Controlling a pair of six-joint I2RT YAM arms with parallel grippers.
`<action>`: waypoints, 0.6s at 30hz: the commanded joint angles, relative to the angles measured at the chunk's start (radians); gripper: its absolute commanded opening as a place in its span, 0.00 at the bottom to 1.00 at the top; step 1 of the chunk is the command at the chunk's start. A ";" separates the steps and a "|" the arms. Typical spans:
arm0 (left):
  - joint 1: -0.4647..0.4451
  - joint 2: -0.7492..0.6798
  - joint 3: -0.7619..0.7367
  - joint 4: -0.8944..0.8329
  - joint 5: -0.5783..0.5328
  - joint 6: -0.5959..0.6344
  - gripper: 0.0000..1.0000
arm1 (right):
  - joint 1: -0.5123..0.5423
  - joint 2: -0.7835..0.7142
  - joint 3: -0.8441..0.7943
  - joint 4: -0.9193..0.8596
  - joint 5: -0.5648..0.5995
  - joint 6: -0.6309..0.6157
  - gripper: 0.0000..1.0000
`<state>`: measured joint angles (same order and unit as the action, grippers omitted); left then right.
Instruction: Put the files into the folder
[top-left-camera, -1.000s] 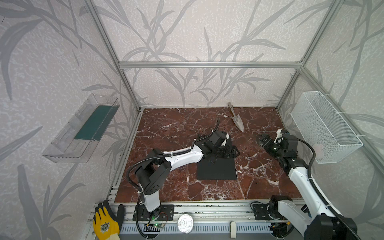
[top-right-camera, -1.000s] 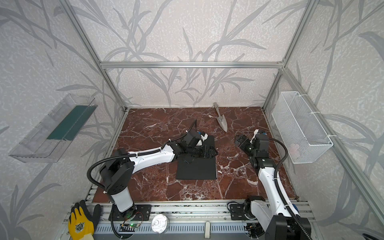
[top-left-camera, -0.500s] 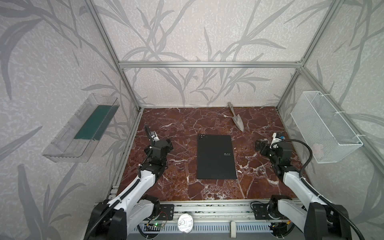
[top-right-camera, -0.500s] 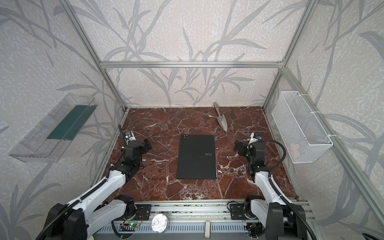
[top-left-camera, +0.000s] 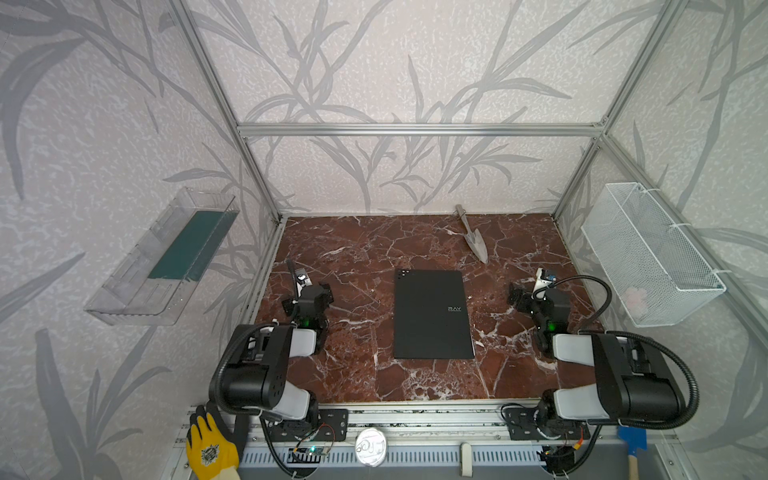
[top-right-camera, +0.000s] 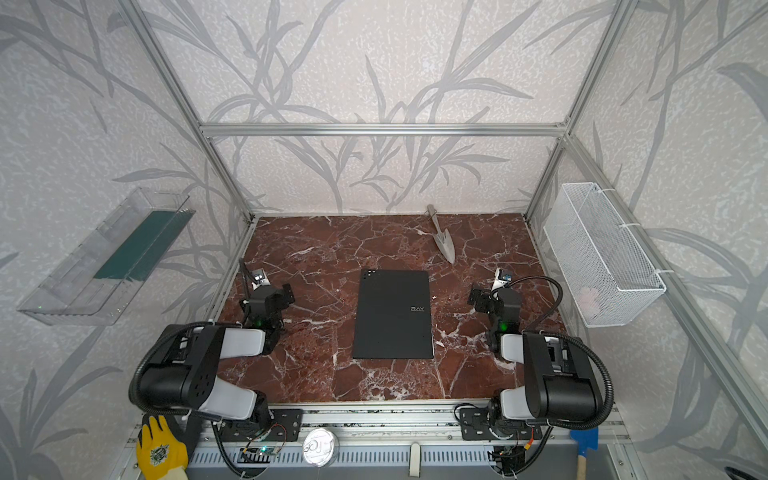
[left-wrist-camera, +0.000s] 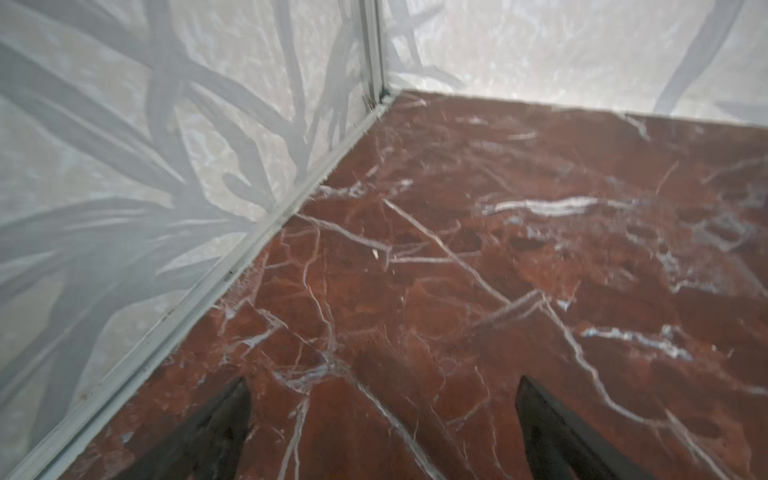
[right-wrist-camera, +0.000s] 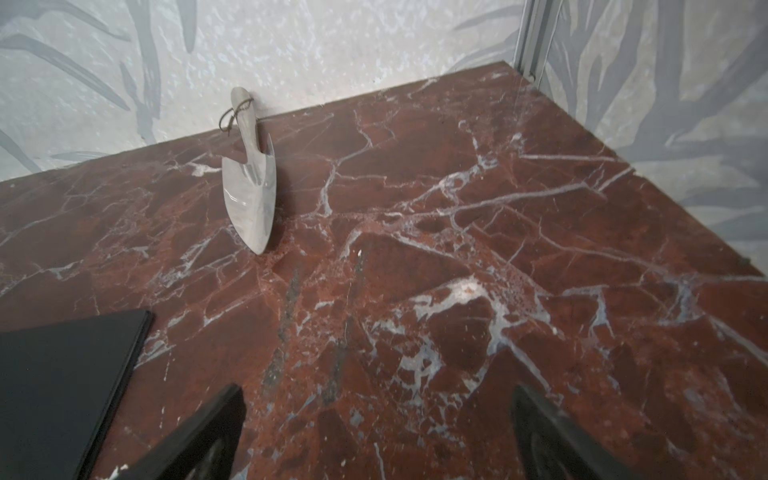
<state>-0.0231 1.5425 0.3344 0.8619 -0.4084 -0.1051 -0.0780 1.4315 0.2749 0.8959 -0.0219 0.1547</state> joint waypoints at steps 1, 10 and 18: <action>0.014 0.035 0.021 0.143 0.079 0.047 0.99 | 0.021 0.058 -0.068 0.282 -0.024 -0.057 0.99; 0.011 0.032 0.023 0.135 0.091 0.052 0.99 | 0.136 0.168 0.048 0.202 0.016 -0.186 0.99; 0.013 0.033 0.024 0.132 0.092 0.052 0.99 | 0.142 0.156 0.052 0.176 0.046 -0.188 0.99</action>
